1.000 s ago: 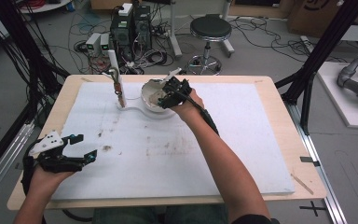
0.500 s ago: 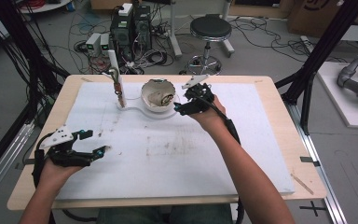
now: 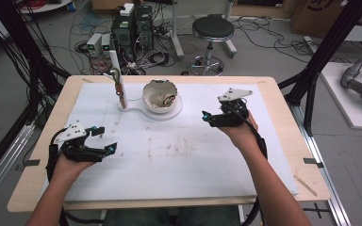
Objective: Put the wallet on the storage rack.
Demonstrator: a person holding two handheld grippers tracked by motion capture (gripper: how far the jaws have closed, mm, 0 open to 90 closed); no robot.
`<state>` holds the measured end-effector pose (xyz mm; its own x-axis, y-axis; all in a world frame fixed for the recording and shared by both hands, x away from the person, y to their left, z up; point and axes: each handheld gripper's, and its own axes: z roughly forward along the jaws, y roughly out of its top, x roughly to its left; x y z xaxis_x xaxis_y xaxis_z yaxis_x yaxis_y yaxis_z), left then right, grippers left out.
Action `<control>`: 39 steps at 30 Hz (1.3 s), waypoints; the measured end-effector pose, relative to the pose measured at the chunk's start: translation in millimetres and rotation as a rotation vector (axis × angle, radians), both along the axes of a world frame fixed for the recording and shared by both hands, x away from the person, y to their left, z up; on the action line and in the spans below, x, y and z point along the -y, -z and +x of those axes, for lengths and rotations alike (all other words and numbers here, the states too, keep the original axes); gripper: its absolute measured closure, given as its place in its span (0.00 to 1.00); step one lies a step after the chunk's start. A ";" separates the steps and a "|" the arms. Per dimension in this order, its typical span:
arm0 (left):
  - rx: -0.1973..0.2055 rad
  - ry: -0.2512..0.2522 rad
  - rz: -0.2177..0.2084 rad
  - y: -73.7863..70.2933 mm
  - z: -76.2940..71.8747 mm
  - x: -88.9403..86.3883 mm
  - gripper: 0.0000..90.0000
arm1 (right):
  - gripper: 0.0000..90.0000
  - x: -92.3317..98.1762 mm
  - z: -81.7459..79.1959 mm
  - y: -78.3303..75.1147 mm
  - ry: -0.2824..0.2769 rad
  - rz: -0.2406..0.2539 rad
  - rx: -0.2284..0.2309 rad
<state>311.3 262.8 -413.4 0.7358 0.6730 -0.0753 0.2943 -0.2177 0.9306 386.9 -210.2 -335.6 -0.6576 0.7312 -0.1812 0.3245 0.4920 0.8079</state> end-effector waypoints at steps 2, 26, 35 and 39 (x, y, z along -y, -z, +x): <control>-0.003 -0.001 -0.004 0.4 0.5 0.8 0.16 | 0.24 5.3 -2.5 2.3 0.009 0.010 -0.002; 0.010 -0.055 -0.029 5.4 2.6 0.1 0.16 | 0.23 75.8 -55.6 65.9 0.127 0.190 -0.014; 0.011 -0.059 -0.028 6.5 1.9 -3.7 0.16 | 0.24 80.0 -54.3 71.8 0.148 0.182 -0.026; 0.011 -0.062 -0.030 6.4 1.0 -5.7 0.16 | 0.23 79.5 -52.5 72.4 0.154 0.180 -0.030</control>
